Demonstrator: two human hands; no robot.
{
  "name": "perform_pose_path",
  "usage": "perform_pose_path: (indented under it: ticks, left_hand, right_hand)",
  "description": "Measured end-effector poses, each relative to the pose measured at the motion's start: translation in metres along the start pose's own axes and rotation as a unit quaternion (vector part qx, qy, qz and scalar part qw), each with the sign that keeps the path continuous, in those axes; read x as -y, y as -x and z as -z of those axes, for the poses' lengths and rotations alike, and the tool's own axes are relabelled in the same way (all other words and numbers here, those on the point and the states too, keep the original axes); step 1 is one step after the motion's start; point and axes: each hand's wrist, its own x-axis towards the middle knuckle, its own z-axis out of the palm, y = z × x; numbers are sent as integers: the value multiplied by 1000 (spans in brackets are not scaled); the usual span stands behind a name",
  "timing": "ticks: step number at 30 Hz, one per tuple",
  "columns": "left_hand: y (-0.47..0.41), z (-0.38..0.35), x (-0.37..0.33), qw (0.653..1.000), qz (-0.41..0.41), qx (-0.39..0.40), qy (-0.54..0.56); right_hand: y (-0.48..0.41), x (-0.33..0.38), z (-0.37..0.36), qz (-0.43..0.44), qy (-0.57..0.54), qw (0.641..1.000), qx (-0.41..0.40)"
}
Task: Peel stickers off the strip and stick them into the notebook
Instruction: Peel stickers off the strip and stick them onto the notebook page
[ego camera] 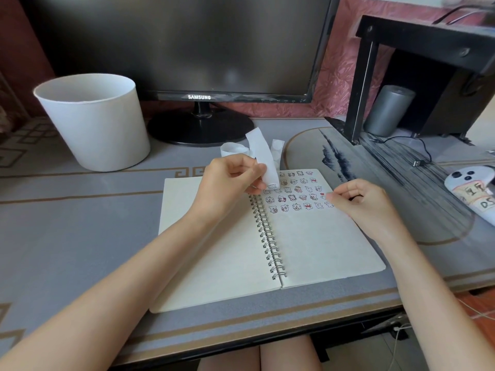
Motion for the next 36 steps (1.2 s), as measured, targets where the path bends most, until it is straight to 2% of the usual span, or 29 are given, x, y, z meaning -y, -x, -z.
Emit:
perform_pose_path:
  ticks: [7, 15, 20, 27, 36]
  left_hand:
    - [-1, -1, 1, 1000, 2, -3, 0]
    - [0, -1, 0, 1000, -1, -1, 7]
    - [0, -1, -1, 1000, -7, -2, 5]
    - [0, 0, -2, 1000, -24, -11, 8]
    - [-3, 2, -2, 999, -22, -6, 27]
  right_hand:
    - [-1, 0, -1, 9, 39, 999, -10]
    - [0, 5, 4, 10, 24, 1000, -16]
    - [1, 33, 2, 76, 1, 997, -5]
    - [6, 70, -35, 169, -28, 979, 108]
    - [10, 69, -51, 165, -102, 978, 73]
